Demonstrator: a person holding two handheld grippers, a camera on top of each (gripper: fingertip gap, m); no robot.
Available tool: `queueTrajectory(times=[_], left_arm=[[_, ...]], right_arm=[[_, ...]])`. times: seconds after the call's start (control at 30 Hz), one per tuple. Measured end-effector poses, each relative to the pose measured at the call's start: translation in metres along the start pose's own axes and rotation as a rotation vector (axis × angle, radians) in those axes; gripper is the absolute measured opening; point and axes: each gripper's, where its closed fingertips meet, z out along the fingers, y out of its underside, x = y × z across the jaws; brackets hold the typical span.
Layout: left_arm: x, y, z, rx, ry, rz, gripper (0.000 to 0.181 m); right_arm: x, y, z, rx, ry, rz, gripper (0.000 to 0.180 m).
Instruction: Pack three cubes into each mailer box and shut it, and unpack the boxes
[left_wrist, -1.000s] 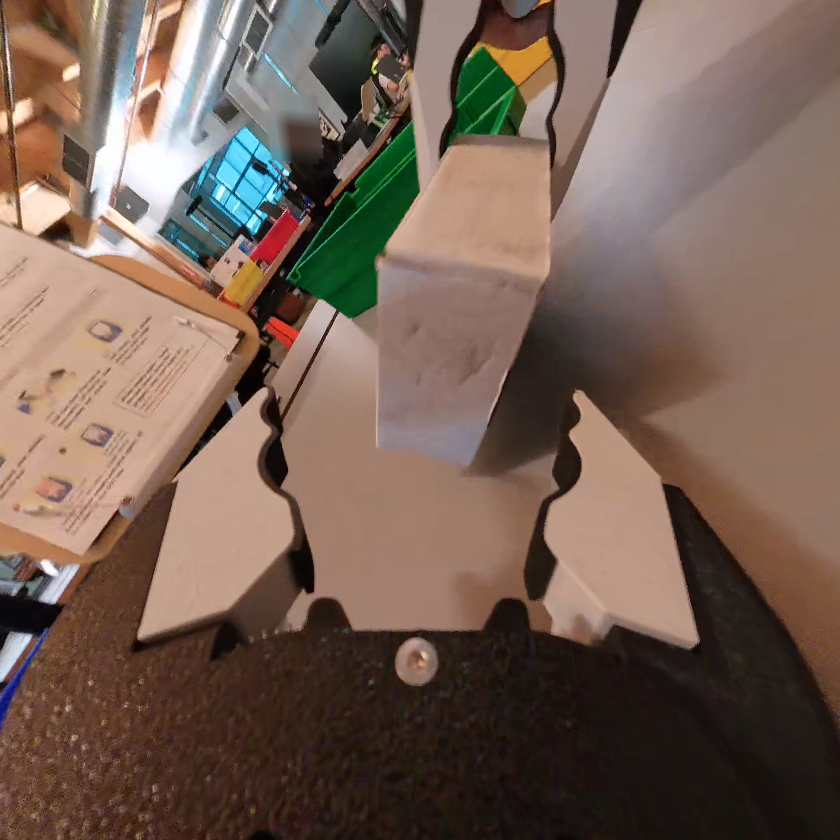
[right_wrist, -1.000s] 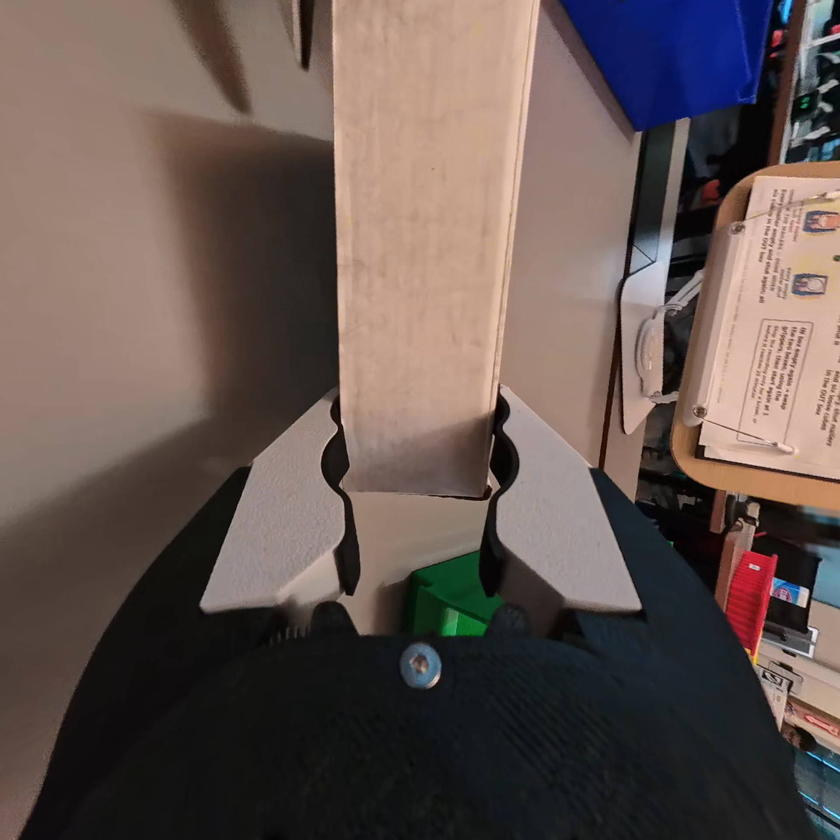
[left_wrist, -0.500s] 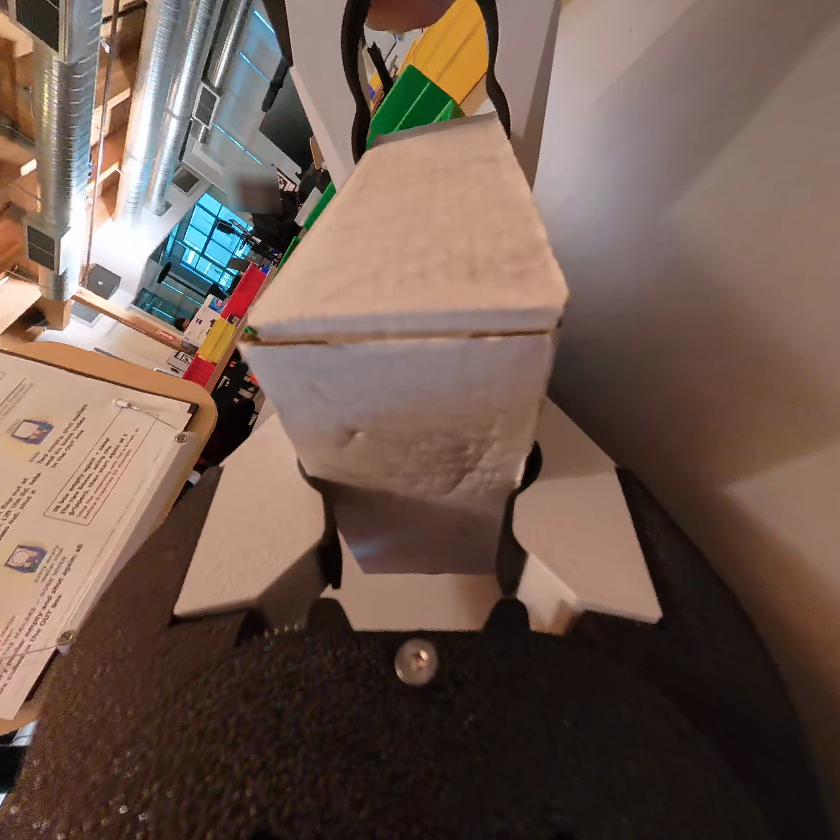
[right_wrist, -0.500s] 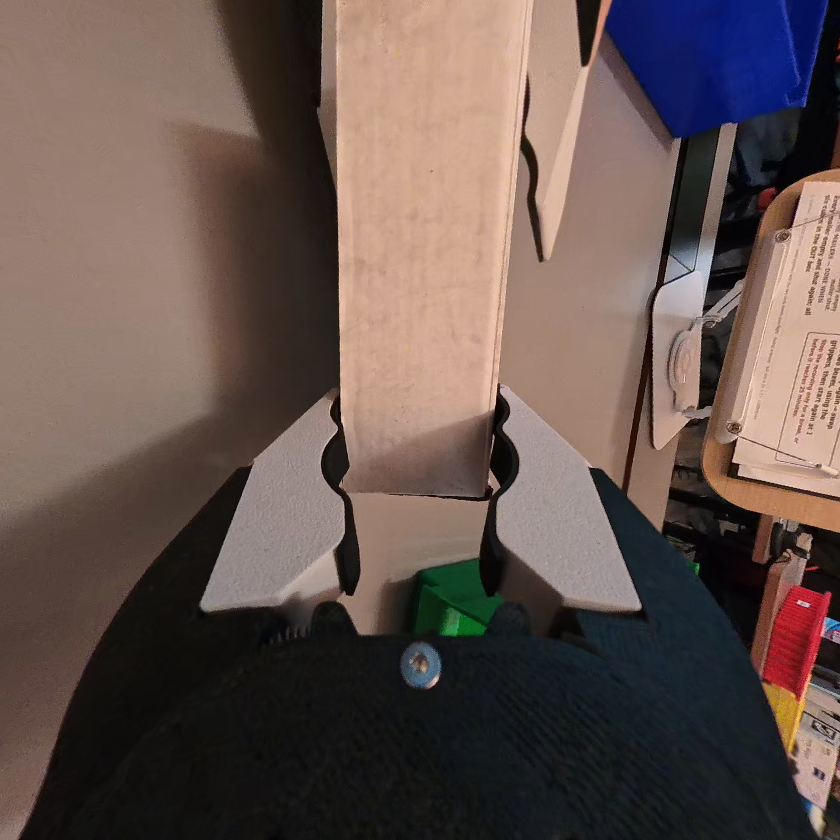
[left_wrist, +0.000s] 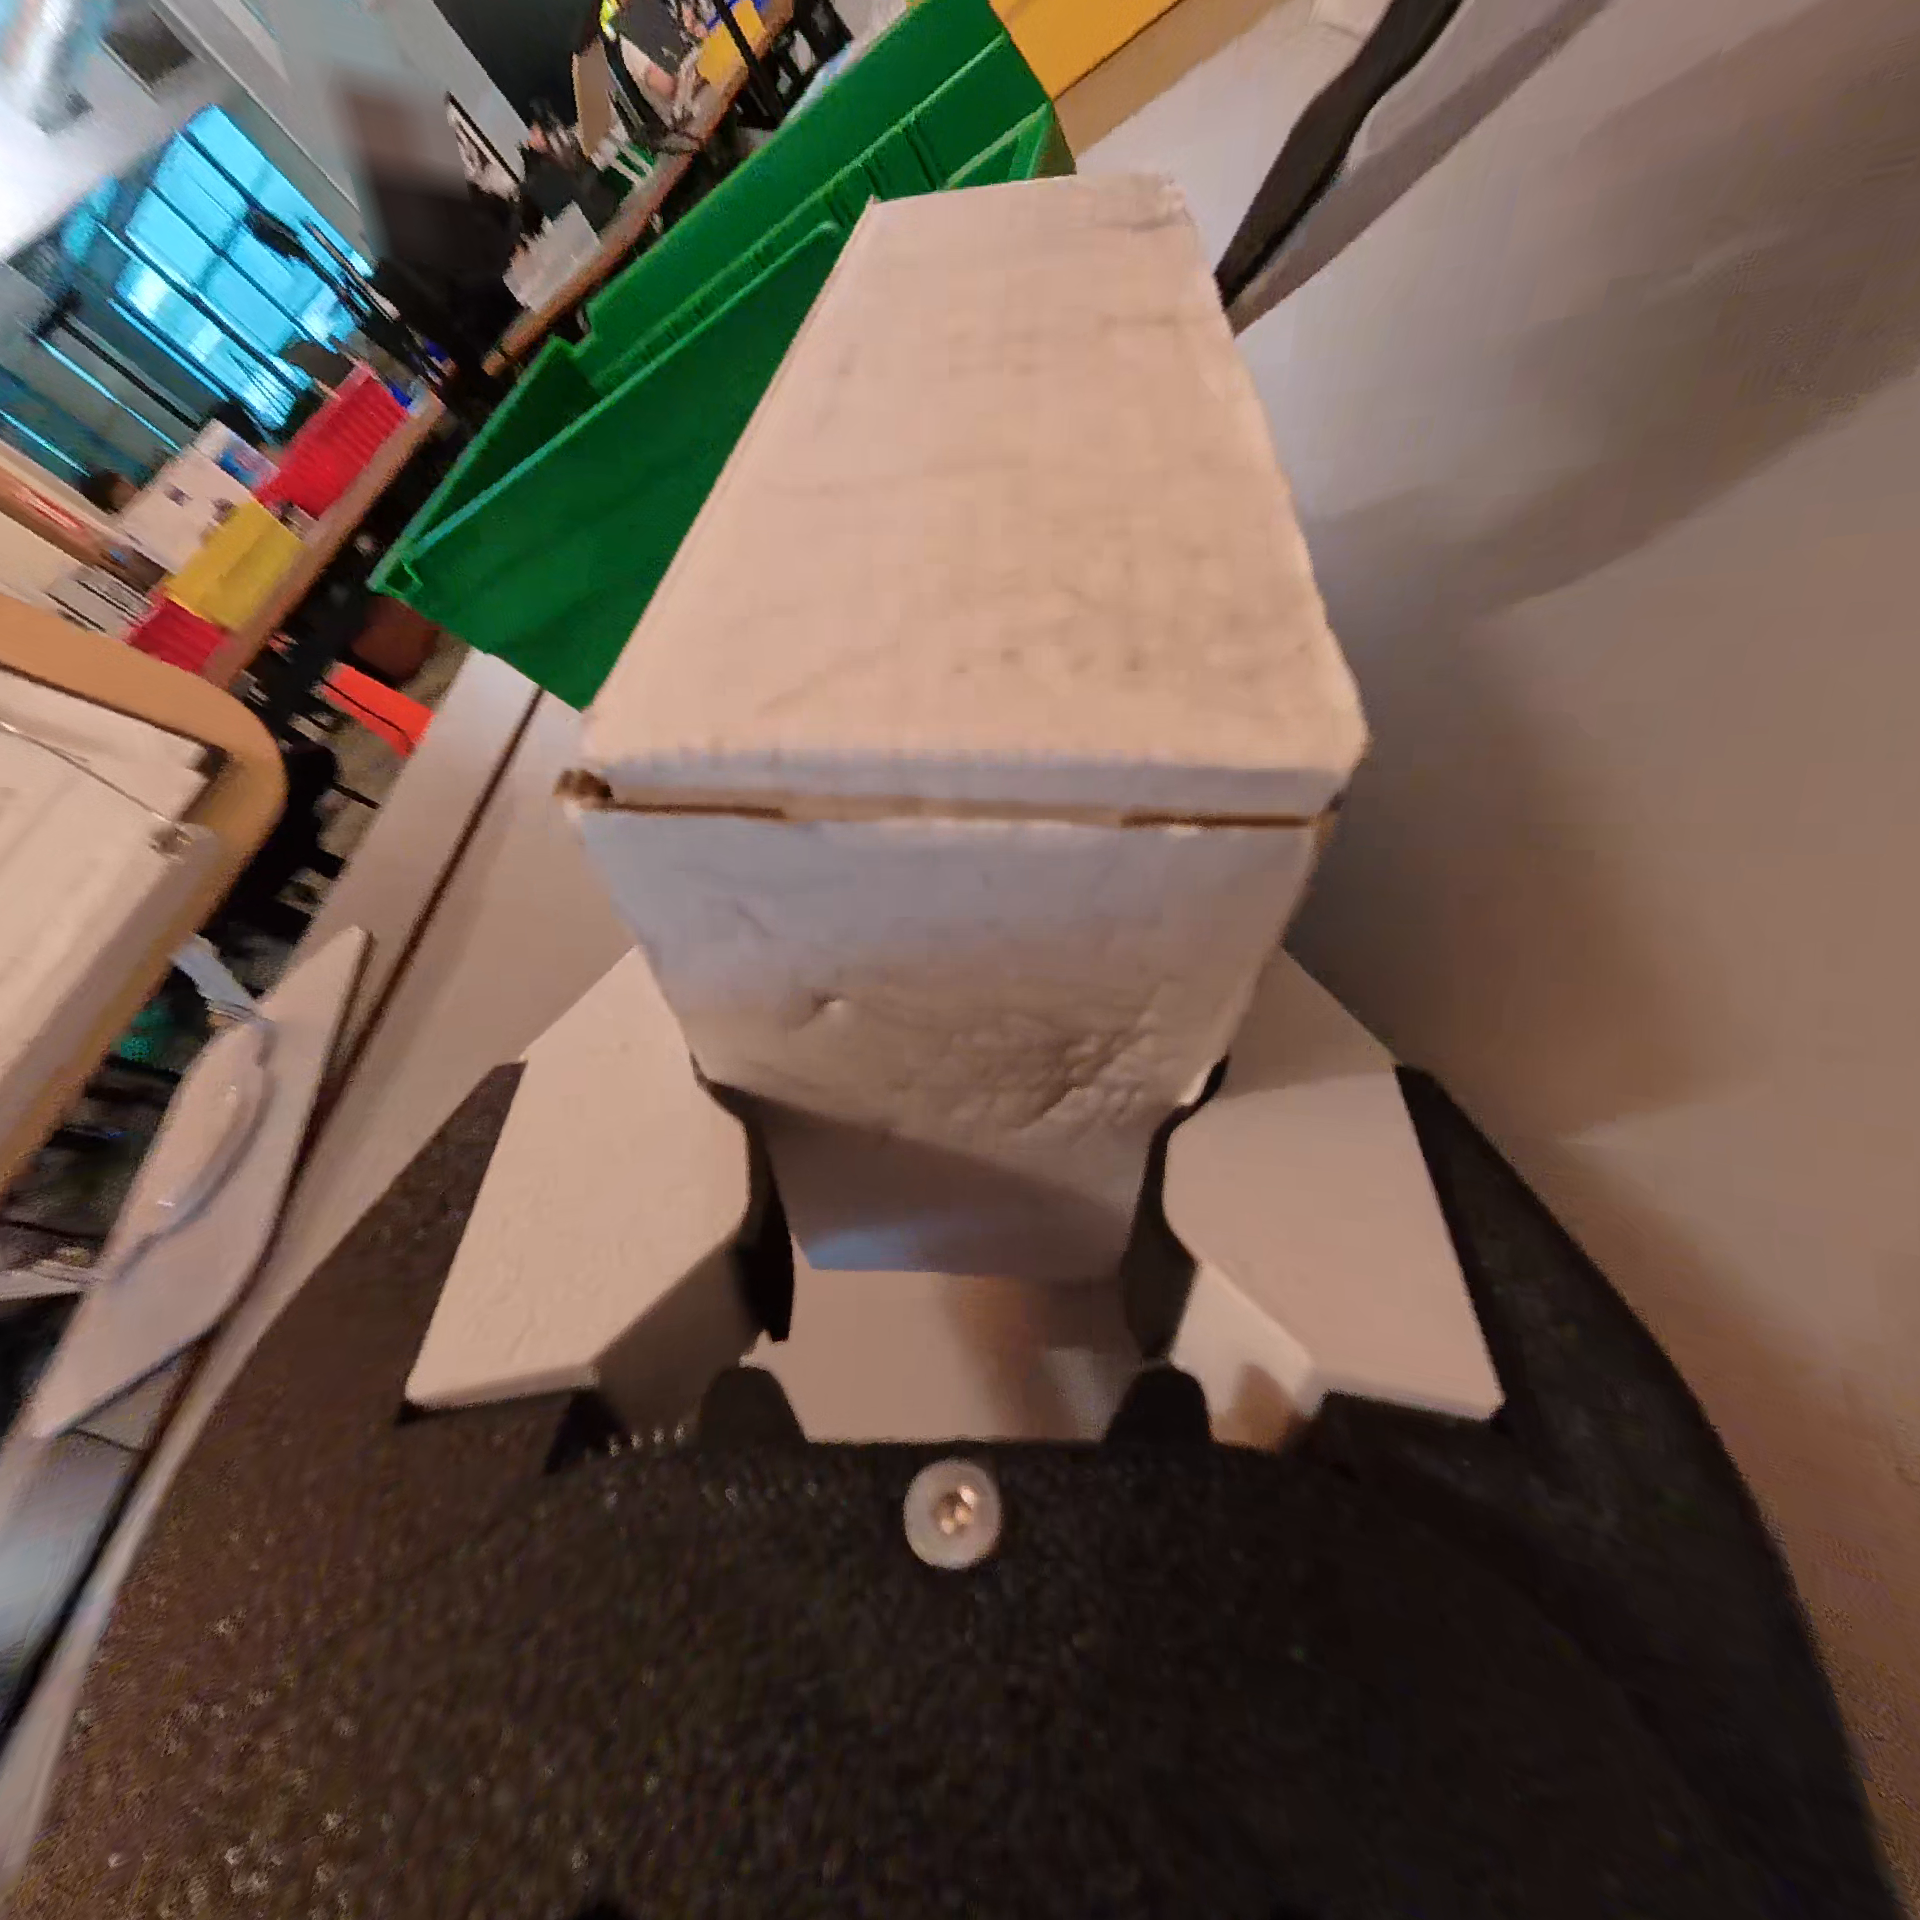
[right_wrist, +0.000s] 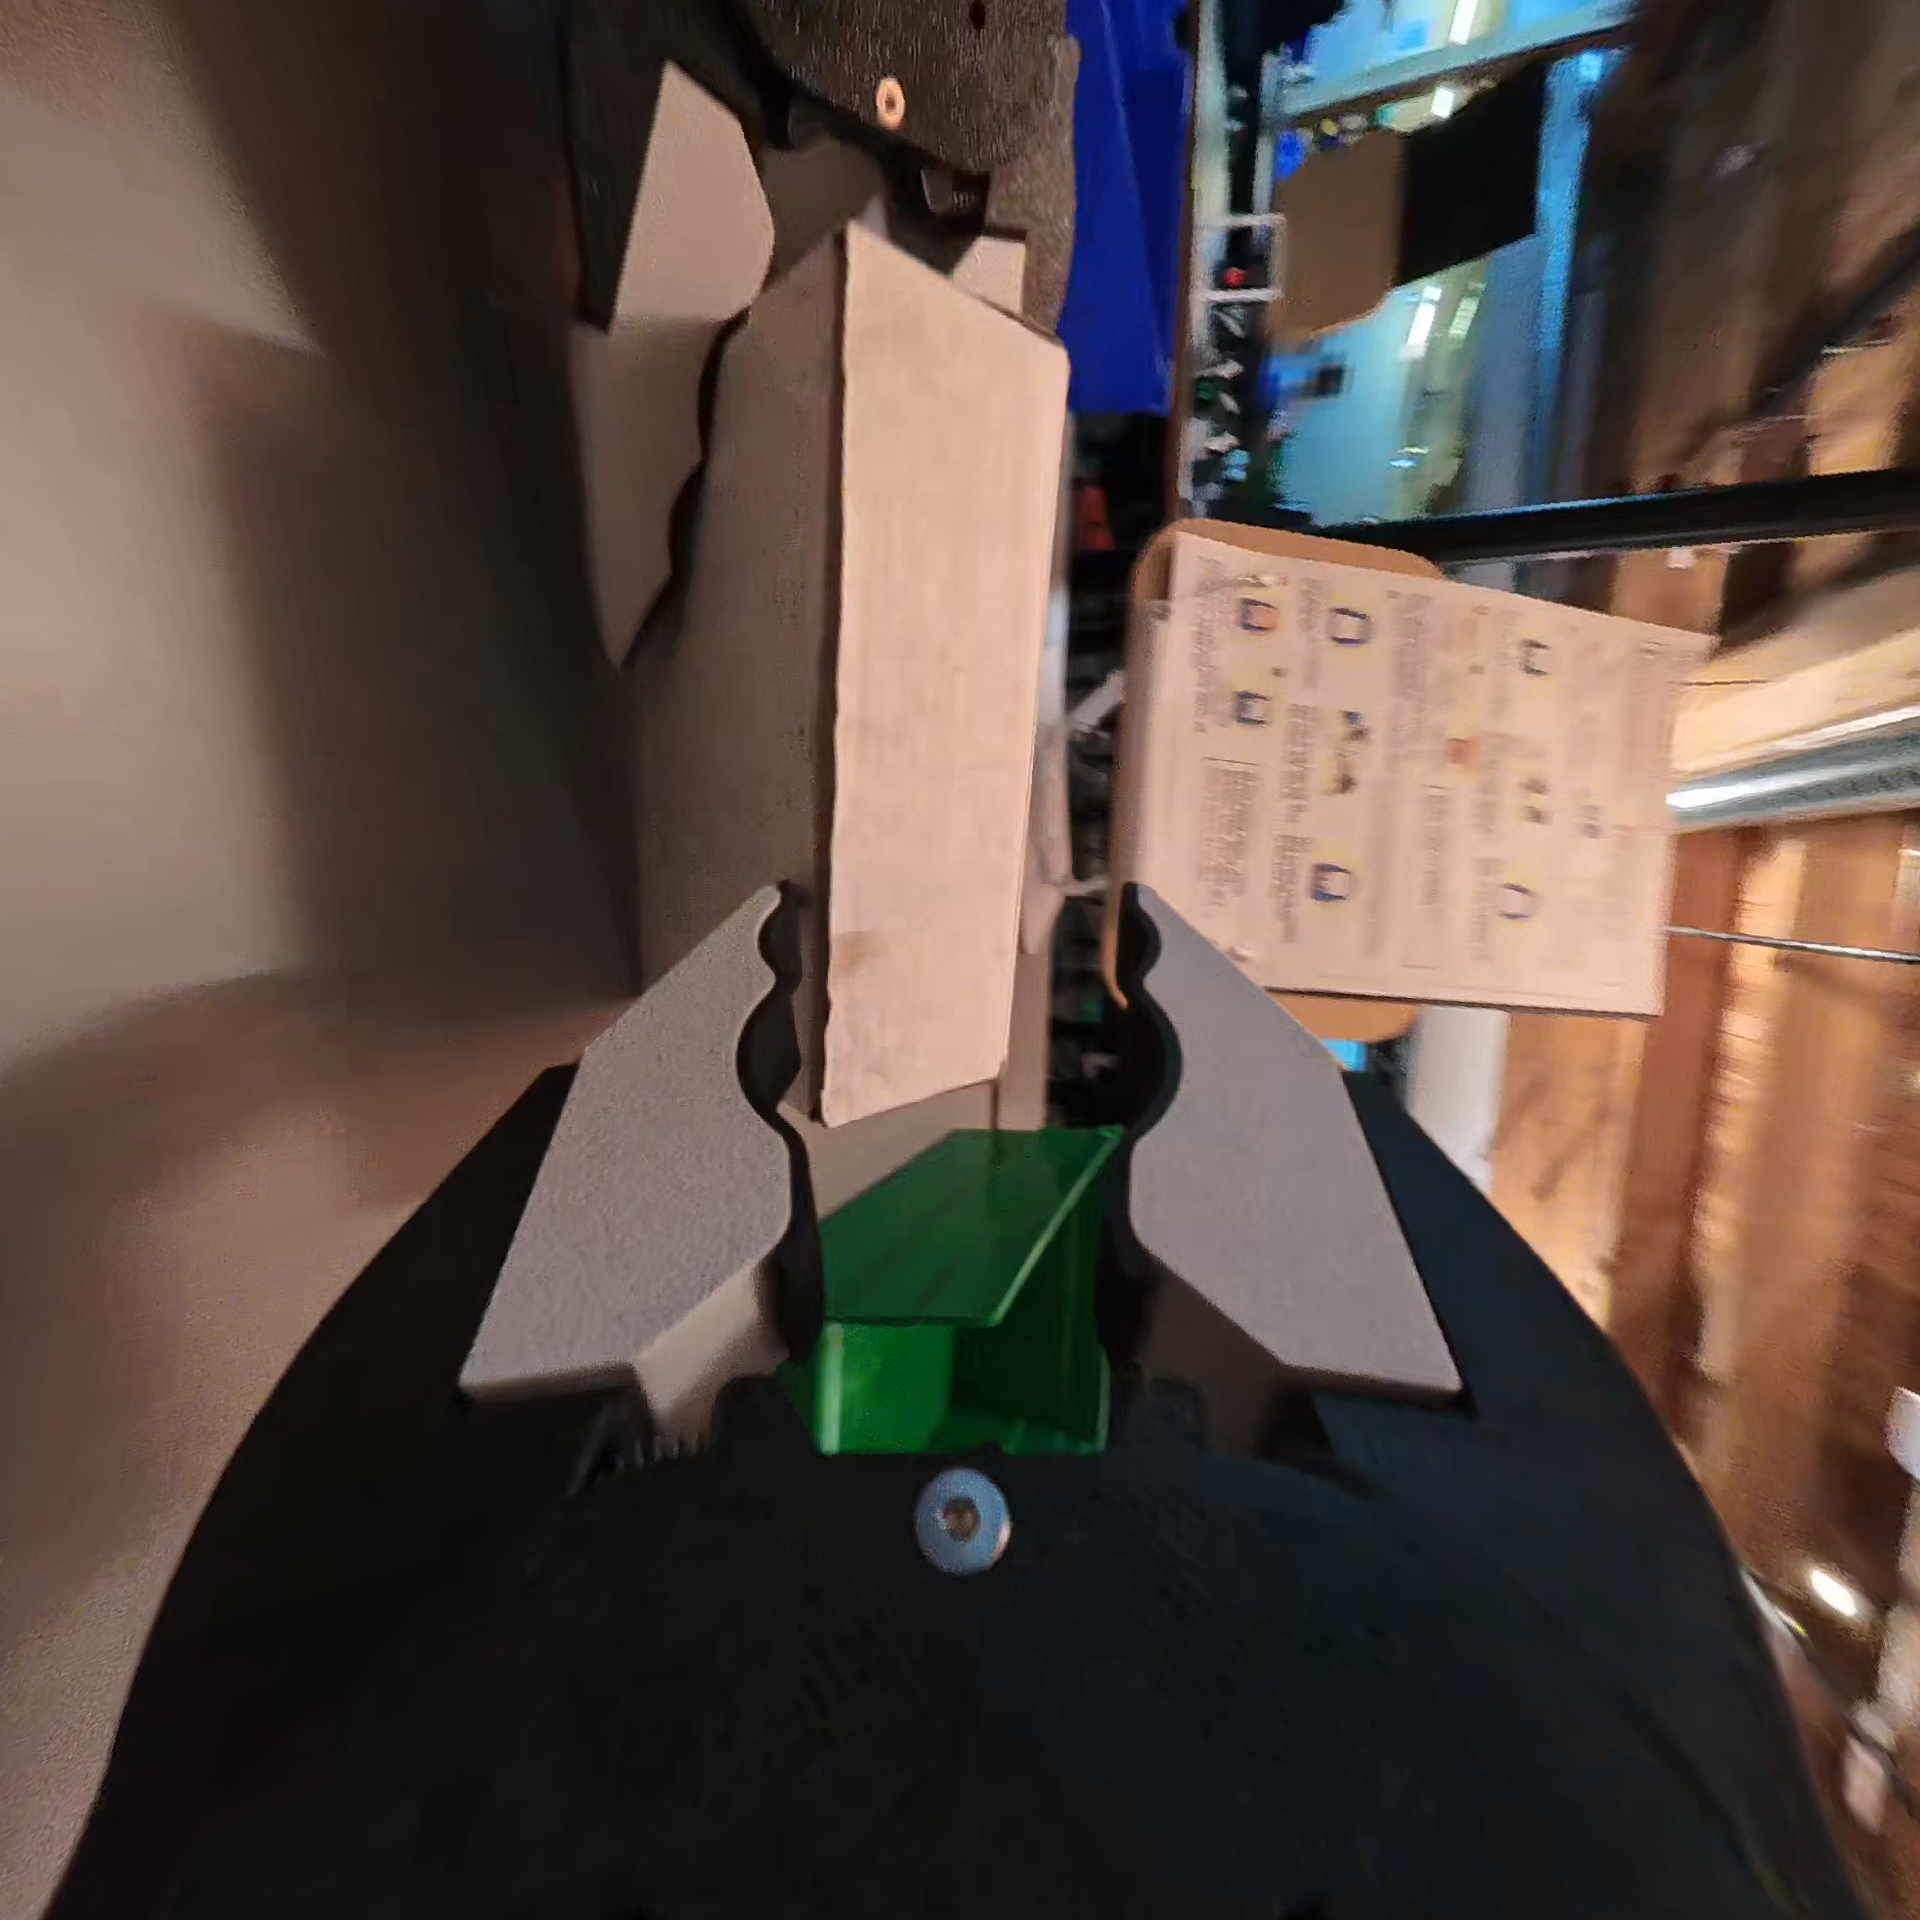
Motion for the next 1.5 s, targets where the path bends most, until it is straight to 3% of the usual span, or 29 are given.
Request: queueTrajectory(times=[0.13, 0.33, 0.57, 0.8, 0.97, 1.1, 1.23, 1.37, 1.4, 1.5], left_arm=[[0.001, 0.001, 0.002, -0.023, 0.059, -0.117, 0.077], [0.002, 0.002, 0.003, -0.033, 0.041, -0.092, 0.077], [0.003, 0.004, 0.004, -0.049, 0.031, -0.073, 0.076], [0.001, 0.008, 0.007, -0.083, 0.016, -0.076, 0.075], [-0.001, 0.012, 0.01, -0.11, 0.004, -0.079, 0.075], [-0.001, 0.016, 0.012, -0.141, 0.009, -0.085, 0.075], [0.003, 0.02, 0.014, -0.172, 0.024, -0.06, 0.074], [0.004, 0.02, 0.013, -0.168, 0.033, -0.056, 0.074], [0.004, 0.02, 0.013, -0.169, 0.032, -0.058, 0.074], [0.003, 0.02, 0.014, -0.169, 0.025, -0.058, 0.074]], right_arm=[[0.003, 0.004, 0.0, -0.032, 0.079, -0.047, 0.046], [-0.007, 0.005, -0.004, -0.052, 0.036, -0.11, 0.021], [-0.003, 0.005, -0.005, -0.04, 0.138, -0.154, 0.026], [-0.01, 0.011, 0.003, -0.089, 0.247, -0.278, 0.001], [0.0, 0.011, -0.002, -0.083, 0.251, -0.088, 0.0], [-0.005, 0.017, 0.006, -0.14, 0.234, -0.064, 0.002], [-0.006, -0.004, 0.012, -0.144, 0.33, -0.408, 0.006], [-0.002, -0.015, 0.013, -0.105, 0.319, -0.426, 0.018], [-0.006, -0.014, 0.016, -0.109, 0.28, -0.426, 0.004], [0.002, -0.013, 0.016, -0.072, 0.263, -0.178, 0.001]])
